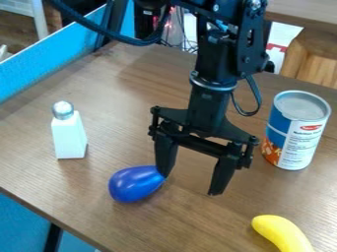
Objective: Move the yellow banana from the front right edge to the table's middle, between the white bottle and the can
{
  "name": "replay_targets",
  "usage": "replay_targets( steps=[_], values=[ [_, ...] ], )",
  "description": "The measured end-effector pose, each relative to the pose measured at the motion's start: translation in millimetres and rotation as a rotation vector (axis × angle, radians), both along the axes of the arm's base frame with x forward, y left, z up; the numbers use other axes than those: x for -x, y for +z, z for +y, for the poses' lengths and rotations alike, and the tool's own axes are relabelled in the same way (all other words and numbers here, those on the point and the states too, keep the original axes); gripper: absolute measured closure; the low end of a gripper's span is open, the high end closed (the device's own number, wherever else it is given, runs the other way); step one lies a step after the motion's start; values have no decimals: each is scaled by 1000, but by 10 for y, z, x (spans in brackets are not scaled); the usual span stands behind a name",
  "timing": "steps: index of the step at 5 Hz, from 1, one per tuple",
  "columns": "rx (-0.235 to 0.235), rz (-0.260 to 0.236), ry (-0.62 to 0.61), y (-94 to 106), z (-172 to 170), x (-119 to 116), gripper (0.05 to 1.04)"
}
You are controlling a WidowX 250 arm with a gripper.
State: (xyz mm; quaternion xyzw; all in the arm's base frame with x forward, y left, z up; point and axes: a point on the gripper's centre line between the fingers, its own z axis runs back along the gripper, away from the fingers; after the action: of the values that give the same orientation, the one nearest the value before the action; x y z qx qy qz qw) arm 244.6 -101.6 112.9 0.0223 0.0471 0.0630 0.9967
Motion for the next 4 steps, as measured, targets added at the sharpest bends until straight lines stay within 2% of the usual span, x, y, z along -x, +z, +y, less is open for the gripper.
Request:
replay_targets(
  steps=[1, 2, 3, 4],
  values=[
    [-7, 24, 0, -70, -4, 13, 83],
    [50, 3, 32, -84, -124, -12, 83],
    [46, -36, 11, -29, -347, 10, 83],
    [17, -80, 11, -31, -503, -20, 83]
  ],
)
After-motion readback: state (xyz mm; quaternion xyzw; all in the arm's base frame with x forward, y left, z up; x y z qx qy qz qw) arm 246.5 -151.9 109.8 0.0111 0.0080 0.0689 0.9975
